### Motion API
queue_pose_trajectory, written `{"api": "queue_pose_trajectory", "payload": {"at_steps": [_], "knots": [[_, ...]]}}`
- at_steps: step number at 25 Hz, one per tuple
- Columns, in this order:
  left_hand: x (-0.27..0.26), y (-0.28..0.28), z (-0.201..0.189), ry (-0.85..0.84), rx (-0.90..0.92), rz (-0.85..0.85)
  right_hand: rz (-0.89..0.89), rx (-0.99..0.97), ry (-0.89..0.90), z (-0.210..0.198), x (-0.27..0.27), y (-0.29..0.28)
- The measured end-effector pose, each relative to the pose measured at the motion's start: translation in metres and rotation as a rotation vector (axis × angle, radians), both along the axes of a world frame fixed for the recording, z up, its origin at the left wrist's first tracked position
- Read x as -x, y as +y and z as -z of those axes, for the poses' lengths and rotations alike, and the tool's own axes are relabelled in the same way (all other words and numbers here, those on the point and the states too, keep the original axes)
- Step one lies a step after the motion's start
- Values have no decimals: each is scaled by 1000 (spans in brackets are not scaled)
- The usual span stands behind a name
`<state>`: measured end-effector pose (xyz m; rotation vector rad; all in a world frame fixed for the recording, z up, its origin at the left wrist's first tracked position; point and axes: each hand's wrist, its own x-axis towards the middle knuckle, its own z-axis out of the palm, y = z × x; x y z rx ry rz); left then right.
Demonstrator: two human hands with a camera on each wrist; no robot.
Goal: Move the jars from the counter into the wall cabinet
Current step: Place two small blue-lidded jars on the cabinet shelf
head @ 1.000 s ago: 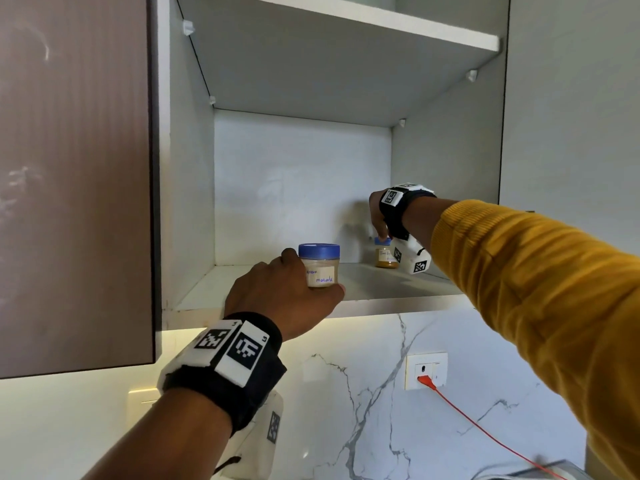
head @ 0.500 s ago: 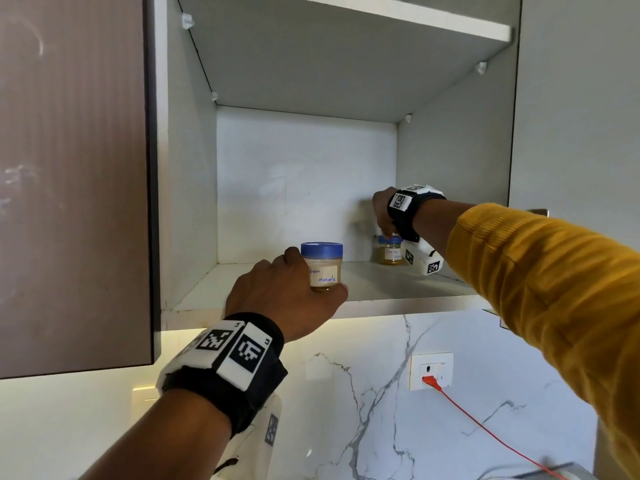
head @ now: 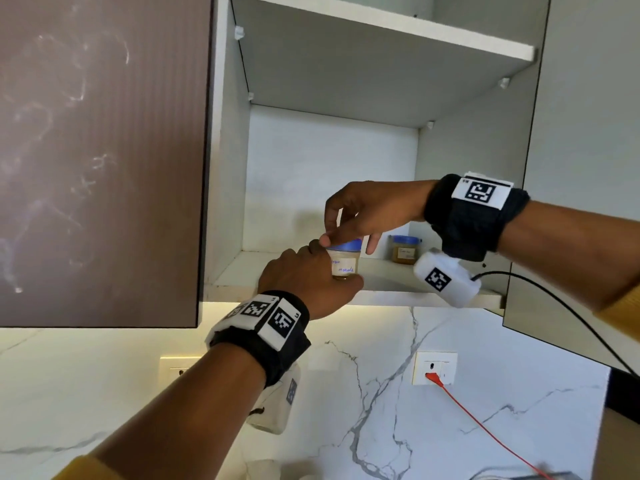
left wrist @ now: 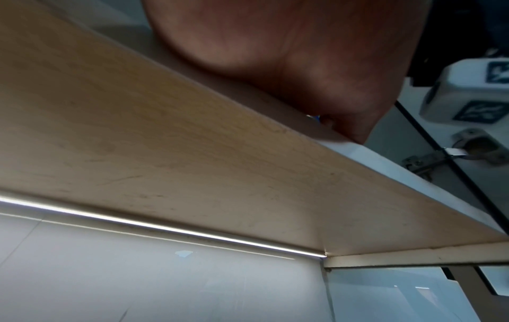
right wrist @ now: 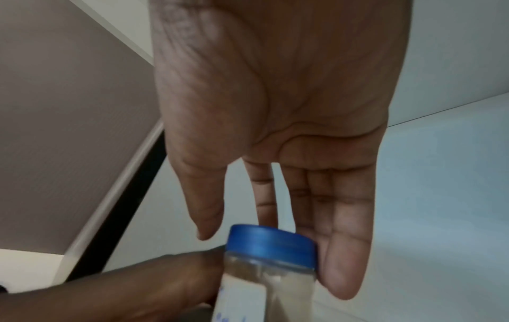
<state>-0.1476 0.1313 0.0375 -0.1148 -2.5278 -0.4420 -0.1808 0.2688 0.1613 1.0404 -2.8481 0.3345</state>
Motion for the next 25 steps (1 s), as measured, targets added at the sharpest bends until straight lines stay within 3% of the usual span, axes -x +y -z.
{"api": "queue_pose_trajectory", "payload": {"at_steps": [5, 14, 21, 25], "knots": [[-2, 2, -1, -41, 94, -33, 31, -74, 95, 6, -2, 9], [-3, -2, -7, -247, 235, 7, 374, -204, 95, -2, 61, 58], [-6, -1, -5, -215, 267, 17, 580, -472, 167, -16, 100, 74], [-4, -2, -4, -178, 276, 11, 647, -453, 148, -20, 128, 79]]}}
